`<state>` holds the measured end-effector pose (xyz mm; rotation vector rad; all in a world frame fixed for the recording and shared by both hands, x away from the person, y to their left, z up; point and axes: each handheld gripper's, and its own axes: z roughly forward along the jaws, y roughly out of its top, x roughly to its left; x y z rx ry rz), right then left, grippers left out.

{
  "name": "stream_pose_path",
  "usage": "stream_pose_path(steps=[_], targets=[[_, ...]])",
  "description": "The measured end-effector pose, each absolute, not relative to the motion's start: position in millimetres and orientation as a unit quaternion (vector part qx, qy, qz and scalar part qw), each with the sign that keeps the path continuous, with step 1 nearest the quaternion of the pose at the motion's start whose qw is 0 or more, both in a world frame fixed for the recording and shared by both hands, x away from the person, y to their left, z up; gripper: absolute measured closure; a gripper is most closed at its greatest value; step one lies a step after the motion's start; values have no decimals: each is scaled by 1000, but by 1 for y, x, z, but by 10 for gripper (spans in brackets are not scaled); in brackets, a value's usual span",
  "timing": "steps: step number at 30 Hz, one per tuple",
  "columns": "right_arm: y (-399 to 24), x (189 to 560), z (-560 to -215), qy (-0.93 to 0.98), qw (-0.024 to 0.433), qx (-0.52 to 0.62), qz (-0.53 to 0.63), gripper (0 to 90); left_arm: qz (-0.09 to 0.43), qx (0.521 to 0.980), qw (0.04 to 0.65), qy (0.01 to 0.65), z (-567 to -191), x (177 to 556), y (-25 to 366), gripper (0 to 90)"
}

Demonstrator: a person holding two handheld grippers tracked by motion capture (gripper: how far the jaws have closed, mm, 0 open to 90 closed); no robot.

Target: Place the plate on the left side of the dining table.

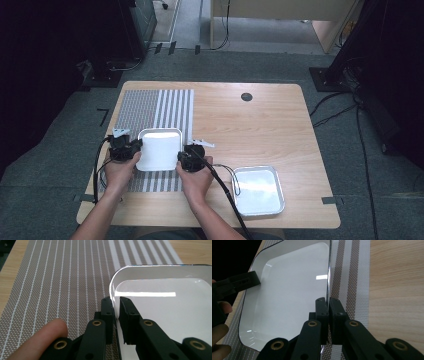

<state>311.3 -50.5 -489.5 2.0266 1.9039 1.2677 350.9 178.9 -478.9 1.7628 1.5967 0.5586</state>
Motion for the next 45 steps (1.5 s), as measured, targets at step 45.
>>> stream_pose_path(steps=[45], targets=[[-19,348,-512,614,37,681,397,878,192,690,314,624,-494,372,204,752]])
